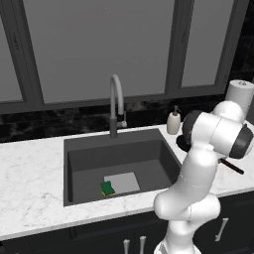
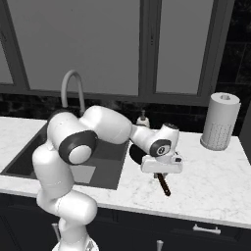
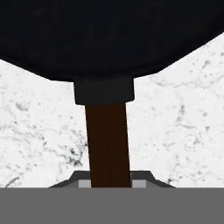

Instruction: Pick the pan and sponge and place them into the sink. Then turn on the water.

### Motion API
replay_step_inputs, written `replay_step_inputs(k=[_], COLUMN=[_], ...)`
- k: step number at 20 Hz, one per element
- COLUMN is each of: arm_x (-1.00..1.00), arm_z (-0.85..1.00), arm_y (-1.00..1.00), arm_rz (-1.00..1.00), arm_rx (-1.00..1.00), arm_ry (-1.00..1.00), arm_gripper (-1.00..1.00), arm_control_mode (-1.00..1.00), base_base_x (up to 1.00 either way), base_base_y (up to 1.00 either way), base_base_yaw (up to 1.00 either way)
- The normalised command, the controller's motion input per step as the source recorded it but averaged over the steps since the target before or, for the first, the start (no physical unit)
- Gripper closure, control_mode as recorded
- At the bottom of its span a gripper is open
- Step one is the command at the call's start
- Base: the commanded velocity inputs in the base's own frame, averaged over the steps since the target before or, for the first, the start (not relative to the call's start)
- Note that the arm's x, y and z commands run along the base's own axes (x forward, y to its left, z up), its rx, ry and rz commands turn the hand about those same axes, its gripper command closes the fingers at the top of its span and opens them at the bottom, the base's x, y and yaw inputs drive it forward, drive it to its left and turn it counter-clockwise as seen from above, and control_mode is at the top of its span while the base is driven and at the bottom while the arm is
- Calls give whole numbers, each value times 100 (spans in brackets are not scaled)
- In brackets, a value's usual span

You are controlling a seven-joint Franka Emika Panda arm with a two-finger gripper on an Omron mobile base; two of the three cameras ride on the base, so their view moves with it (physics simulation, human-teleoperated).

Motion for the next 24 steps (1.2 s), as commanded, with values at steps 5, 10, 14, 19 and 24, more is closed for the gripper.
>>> replay_step_inputs(k=[5,10,14,19,24], arm_x=[-5,0,3,0,11], arm_z=[29,13,5,0,13], arm_y=[46,65,93,89,69], arm_rz=[31,27,23,26,32], arm_rx=[0,0,0,1,11], arm_ry=[-21,-16,-8,-14,-3], arm_gripper=[100,100,100,100,100], arm_control_mode=[-100,-100,-100,-100,-100], base_base_x=[0,0,0,0,0], base_base_y=[0,0,0,0,0], base_base_yaw=[0,0,0,0,0])
